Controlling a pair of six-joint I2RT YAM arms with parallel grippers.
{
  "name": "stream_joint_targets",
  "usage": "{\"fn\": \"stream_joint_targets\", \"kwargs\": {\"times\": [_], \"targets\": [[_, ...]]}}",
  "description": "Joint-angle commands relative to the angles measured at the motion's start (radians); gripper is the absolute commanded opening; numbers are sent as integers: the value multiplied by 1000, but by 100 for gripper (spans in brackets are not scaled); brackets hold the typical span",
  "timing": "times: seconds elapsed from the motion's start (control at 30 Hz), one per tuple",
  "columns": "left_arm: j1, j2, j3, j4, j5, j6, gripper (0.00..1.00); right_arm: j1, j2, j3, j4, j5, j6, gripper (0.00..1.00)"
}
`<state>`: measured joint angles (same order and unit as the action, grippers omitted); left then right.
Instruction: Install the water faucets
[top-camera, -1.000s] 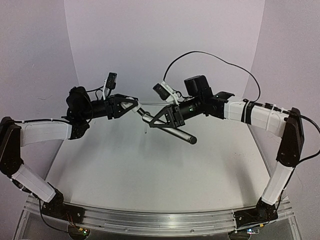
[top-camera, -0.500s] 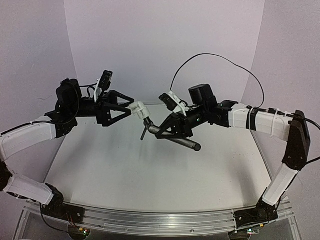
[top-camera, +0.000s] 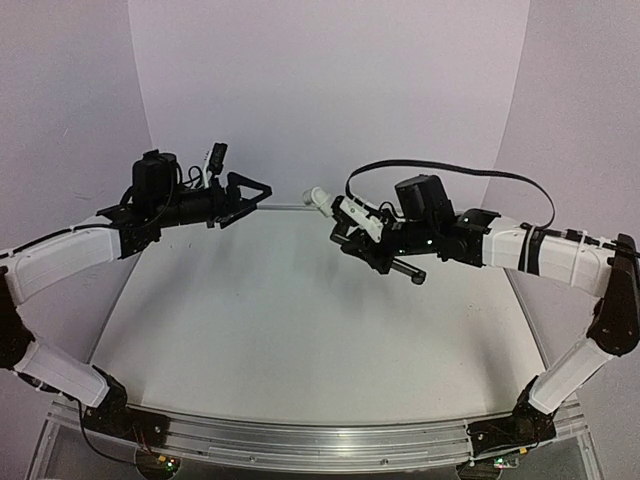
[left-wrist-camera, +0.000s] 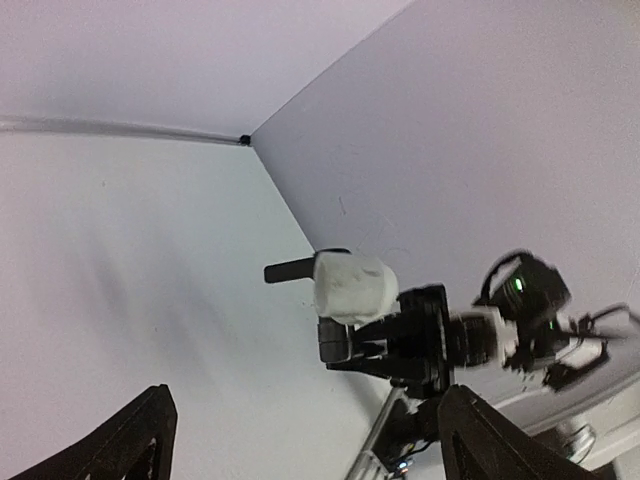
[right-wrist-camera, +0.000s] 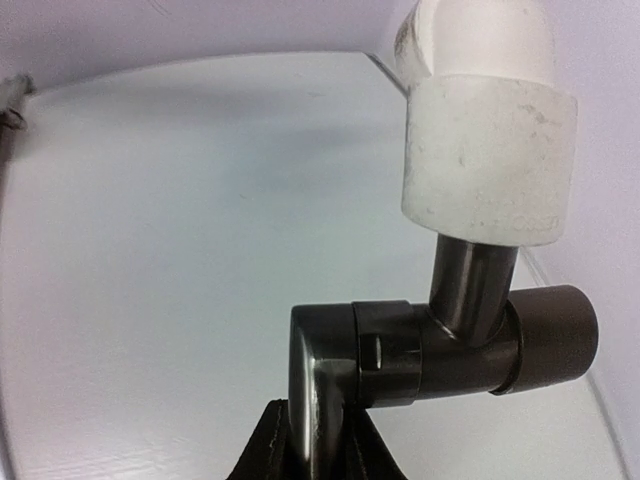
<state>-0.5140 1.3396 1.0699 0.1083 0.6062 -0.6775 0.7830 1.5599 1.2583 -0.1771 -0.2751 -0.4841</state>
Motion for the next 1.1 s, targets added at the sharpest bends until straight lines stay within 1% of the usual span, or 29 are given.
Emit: {"fn": "stream_joint_targets", "kwargs": {"times": [0.0, 0.07, 0.23, 0.33, 0.4, 0.47, 0.63, 0.67, 0.77, 0.8, 0.83, 0.9, 0.97, 1.0, 1.07], "targets": [[18, 122, 93, -12, 90, -402, 94, 90, 27, 65, 86, 433, -289, 0], [15, 146, 58, 68, 114, -515, 96, 116, 61, 86, 89, 511, -354, 0], [4, 222, -16, 248, 130, -753, 97, 160, 138, 136, 102, 605, -445, 0], [-12, 262, -50, 378, 131, -842, 97, 190, 186, 159, 106, 654, -480, 0], [-25, 277, -50, 396, 126, -852, 97, 203, 204, 169, 110, 662, -479, 0], [-35, 293, -41, 390, 122, -844, 95, 213, 211, 173, 121, 651, -469, 0], [-38, 311, -29, 397, 107, -813, 79, 225, 226, 179, 128, 641, -453, 0], [-38, 311, -22, 387, 105, -794, 74, 225, 227, 180, 128, 636, -447, 0], [-38, 307, -11, 361, 104, -722, 55, 226, 218, 184, 112, 595, -411, 0], [-38, 305, -8, 351, 104, -698, 48, 227, 216, 190, 98, 577, -396, 0], [-39, 303, -5, 342, 107, -670, 42, 226, 214, 199, 73, 555, -378, 0], [-38, 301, 5, 338, 117, -588, 36, 225, 210, 222, 17, 493, -333, 0], [-38, 302, 24, 331, 148, -508, 33, 225, 201, 244, -48, 391, -285, 0], [-38, 301, 34, 327, 163, -457, 32, 223, 193, 251, -78, 321, -264, 0], [-39, 296, 46, 315, 196, -342, 28, 210, 165, 260, -121, 131, -220, 0]]}}
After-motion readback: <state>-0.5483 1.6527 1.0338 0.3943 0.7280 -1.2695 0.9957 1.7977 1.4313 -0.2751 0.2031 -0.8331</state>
